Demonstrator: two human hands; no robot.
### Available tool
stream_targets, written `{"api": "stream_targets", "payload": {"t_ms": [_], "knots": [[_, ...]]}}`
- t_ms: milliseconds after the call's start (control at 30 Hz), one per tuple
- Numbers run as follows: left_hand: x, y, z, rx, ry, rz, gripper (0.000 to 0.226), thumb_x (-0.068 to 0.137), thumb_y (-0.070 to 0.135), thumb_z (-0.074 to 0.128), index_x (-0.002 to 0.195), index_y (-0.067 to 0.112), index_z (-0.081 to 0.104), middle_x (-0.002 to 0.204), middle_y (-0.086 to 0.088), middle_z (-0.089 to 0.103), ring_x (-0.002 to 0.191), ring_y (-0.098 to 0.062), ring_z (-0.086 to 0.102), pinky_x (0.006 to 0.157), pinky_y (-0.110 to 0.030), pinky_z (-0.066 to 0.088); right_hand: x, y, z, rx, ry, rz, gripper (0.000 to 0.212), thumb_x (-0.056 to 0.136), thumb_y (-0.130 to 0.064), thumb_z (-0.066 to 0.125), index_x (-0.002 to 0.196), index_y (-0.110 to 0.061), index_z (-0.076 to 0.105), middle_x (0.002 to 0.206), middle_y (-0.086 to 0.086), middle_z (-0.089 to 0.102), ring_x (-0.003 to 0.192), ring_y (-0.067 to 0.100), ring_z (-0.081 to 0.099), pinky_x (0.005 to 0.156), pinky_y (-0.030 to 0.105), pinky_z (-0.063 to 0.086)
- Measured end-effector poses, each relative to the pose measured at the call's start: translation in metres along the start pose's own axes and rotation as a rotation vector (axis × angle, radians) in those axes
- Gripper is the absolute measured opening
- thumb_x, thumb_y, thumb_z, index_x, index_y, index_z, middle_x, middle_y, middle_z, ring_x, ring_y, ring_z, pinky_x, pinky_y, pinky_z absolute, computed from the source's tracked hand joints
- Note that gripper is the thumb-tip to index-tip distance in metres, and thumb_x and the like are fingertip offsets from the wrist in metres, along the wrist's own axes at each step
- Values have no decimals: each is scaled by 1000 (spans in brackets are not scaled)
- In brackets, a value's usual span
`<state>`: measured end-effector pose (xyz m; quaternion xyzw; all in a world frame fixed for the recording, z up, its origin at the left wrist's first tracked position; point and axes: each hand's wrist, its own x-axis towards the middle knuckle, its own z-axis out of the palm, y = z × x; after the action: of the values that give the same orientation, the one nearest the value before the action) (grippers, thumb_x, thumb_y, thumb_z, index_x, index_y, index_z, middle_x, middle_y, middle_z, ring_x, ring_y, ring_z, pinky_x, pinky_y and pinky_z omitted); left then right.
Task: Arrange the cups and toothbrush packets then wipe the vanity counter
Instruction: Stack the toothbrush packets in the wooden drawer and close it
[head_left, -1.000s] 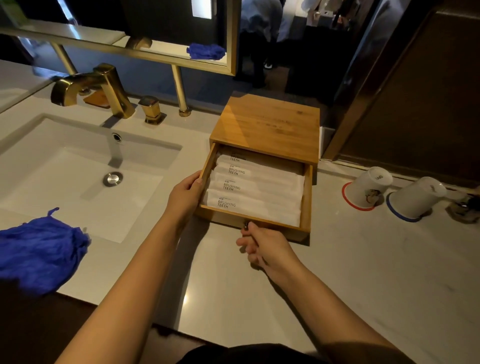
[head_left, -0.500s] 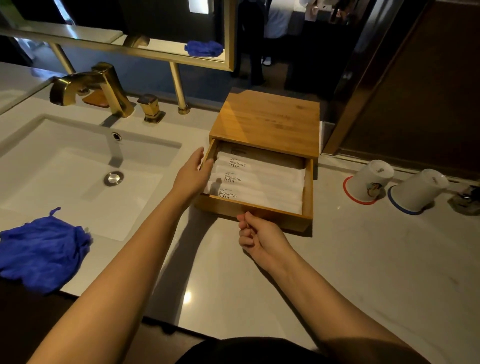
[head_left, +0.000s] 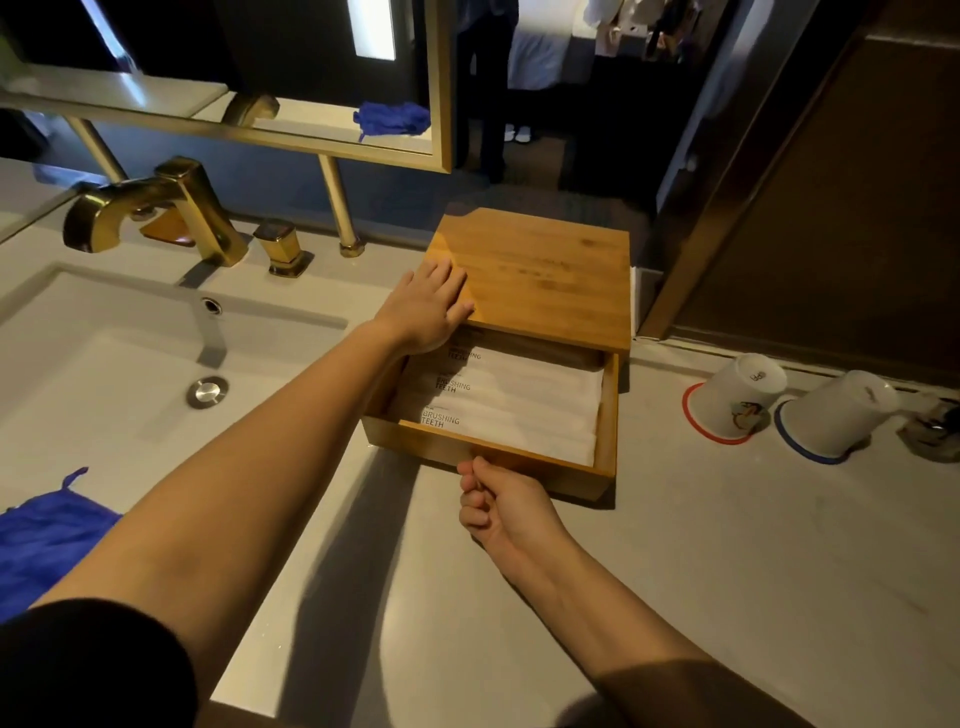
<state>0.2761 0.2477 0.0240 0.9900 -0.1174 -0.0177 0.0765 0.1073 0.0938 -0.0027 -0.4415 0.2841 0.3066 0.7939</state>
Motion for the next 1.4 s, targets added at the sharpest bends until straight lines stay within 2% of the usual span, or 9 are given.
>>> {"api": "stream_targets", "payload": {"t_ms": [167,467,767,967,1100,1167,1267,1333,1400], "knots": [[-1,-1,8,-29,-47,-20,61,99,41,19,149,10,5,159,-11,0,147,-22,-3,117,-41,0,1,-3,0,36,7,32,16,93,-9,52,88,3,62,58,4,57,41,6,46,37,15,33],[-1,-2,7,-48,-42,-17,61,99,41,20,149,10,5,159,-10,0,147,-22,-3,117,-41,0,6,3,3,-41,80,-85,20,93,-15,53,83,-3,66,63,4,60,46,7,48,42,17,37],[-2,0,6,-51,-52,-37,60,99,42,20,149,12,6,160,-8,0,147,-21,-3,117,-39,-1,37,-36,13,-51,148,-139,23,95,-12,47,78,-6,60,67,4,55,48,7,43,41,17,33],[-4,1,6,-59,-38,-37,59,99,40,20,149,12,7,159,-8,2,147,-21,-2,117,-39,0,65,-68,20,-208,227,-169,27,94,-16,48,70,-8,59,65,3,54,48,8,42,47,20,33],[-5,-2,6,-45,-34,-16,60,99,41,21,149,11,8,159,-9,4,147,-22,0,118,-40,2,78,-92,25,-260,203,-182,24,95,-14,42,74,-10,53,63,2,46,45,7,39,31,15,32],[-5,-1,6,-31,-37,-14,60,98,42,20,149,11,7,159,-8,4,147,-22,0,118,-41,2,83,-98,23,-419,175,-275,25,92,-14,44,69,-11,53,57,-2,45,35,3,39,29,14,30],[-8,2,5,-29,-34,-28,61,98,43,21,149,13,6,159,-8,2,147,-22,-2,118,-41,2,85,-102,16,-565,142,-293,28,92,-19,45,67,-13,55,52,-5,46,30,2,38,30,15,29],[-11,3,3,-41,-43,-35,61,98,42,24,149,14,7,159,-8,2,147,-23,-2,118,-43,4,83,-104,13,-639,128,-293,28,93,-24,45,71,-13,58,50,-6,47,34,3,39,32,16,29],[-19,1,0,-52,-38,-32,61,97,42,29,149,15,12,159,-8,7,147,-24,4,118,-45,11,79,-106,16,-666,123,-274,28,94,-26,44,83,-10,64,53,-6,51,41,5,43,38,17,33]]}}
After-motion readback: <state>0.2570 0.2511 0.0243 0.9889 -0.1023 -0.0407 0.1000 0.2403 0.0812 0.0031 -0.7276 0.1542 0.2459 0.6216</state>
